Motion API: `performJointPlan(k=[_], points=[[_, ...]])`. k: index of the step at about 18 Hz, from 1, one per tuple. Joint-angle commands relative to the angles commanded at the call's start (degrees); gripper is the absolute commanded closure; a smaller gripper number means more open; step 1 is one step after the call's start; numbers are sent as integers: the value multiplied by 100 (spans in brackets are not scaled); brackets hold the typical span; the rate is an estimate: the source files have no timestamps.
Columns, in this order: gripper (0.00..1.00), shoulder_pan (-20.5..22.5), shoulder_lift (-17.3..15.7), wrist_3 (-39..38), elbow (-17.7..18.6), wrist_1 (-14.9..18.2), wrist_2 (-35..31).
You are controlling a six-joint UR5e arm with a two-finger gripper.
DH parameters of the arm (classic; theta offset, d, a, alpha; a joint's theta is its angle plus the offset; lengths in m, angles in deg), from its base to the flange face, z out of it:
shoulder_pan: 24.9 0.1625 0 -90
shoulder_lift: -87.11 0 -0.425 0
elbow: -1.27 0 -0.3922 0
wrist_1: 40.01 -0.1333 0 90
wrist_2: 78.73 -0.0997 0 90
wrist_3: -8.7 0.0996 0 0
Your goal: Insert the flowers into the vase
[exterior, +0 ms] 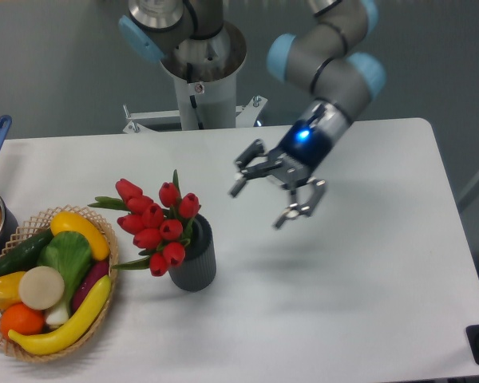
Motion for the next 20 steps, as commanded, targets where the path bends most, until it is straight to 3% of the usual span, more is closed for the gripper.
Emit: performJointPlan(k=[6,11,15,18,20], points=[[0,555,-123,-236,-652,35,-863],[0,740,-316,-238,-1039,166,-2216],[0,757,-554,708,-1022,596,-3095],[0,871,-703,1789,-1057,1228,-3728],[0,1003,-756,2239,-1109,1580,-3800]])
